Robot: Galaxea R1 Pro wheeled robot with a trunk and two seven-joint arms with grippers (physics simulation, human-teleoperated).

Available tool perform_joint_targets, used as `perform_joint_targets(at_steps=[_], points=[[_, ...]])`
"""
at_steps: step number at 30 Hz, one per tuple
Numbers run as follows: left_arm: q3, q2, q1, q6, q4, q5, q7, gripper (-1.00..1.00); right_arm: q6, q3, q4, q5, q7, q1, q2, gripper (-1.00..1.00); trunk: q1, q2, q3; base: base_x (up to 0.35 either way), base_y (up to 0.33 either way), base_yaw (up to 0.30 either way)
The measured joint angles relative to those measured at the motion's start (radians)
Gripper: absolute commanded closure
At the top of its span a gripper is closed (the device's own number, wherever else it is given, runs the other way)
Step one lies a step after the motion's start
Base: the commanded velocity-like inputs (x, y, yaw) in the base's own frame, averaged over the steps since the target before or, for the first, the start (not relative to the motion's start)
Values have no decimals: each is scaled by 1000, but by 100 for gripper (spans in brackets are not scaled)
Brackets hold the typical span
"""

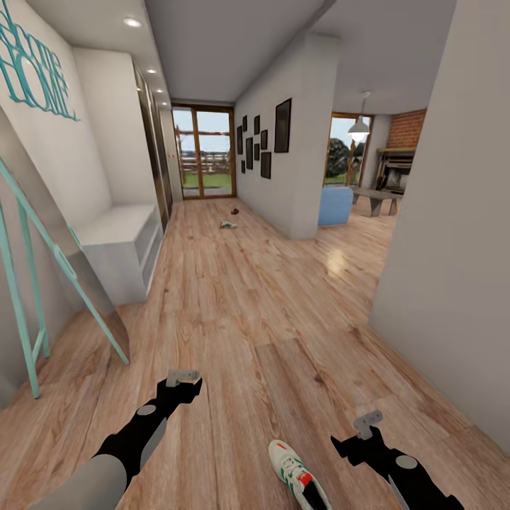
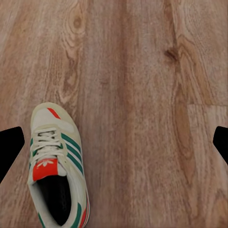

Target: Pick up the two gym shoes and the two sandals from the corridor floor and place them onto the hallstand (shoe rack) in the corridor, making sure they are on the rack and not on the floor. Arrange them so the two gym shoes are next to each other and the two sandals are next to each other.

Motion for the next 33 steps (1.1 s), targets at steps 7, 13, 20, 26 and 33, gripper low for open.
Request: perform_joint_targets(at_steps=[7,13,20,26,33], points=[[0,0,0,-1,-1,-1,0,-100,0,0,-19,1,-1,0,0,-100,27,-49,-33,0,0,0],[0,0,0,-2,-1,0,-1,-100,0,0,-20,1,-1,0,0,-100,50,-91,-61,0,0,0],[0,0,0,-1,-1,0,0,-100,0,0,-20,0,-1,0,0,-100,77,-140,-94,0,0,73],[-1,0,0,-1,-1,0,0,-100,1,0,-20,0,-1,0,0,-100,90,-162,-123,0,0,160],[-1,0,0,-1,-1,0,0,-100,1,0,-20,0,-1,0,0,-100,93,-164,-159,0,0,184]])
